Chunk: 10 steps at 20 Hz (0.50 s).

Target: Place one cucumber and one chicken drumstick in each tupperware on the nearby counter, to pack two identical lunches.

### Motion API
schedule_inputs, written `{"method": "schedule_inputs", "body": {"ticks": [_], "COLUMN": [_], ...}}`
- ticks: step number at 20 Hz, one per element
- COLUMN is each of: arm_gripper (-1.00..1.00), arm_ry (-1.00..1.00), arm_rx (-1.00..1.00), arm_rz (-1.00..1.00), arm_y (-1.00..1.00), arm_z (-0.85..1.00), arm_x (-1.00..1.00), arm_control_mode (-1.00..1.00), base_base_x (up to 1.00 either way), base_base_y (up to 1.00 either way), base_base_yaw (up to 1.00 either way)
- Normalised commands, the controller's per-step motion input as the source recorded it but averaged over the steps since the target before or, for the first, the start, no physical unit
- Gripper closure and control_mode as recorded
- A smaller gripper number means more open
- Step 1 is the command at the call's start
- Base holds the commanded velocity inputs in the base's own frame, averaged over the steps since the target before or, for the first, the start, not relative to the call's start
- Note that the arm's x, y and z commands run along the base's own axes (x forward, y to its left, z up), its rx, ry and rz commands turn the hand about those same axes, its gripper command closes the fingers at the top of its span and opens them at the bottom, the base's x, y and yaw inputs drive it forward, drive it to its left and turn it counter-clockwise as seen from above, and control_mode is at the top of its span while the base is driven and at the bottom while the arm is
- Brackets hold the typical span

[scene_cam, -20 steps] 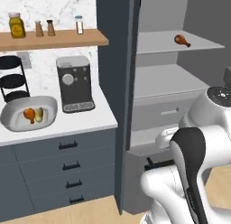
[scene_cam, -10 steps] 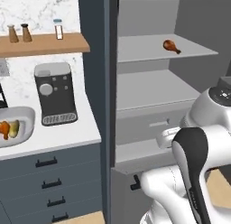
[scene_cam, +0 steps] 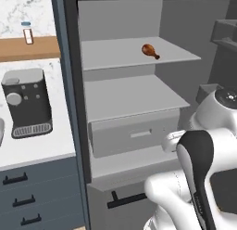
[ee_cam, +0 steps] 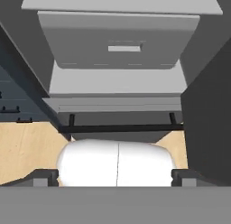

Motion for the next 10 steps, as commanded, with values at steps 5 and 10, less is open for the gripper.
{"method": "schedule_inputs", "body": {"ticks": [5, 10], "arm_gripper": [-1.00, -1.00], "arm_ry": [0.00, -0.37], "arm_rx": [0.00, 0.00], "arm_rz": [-0.01, 0.00], "arm_y": [0.02, 0.00], "arm_z": [0.00, 0.31], "arm_x": [0.25, 0.32], "arm_control_mode": [-1.00, -1.00], "base_base_x": [0.34, 0.00], "base_base_y": [0.08, 0.00], "base_base_yaw": [-0.01, 0.00]}}
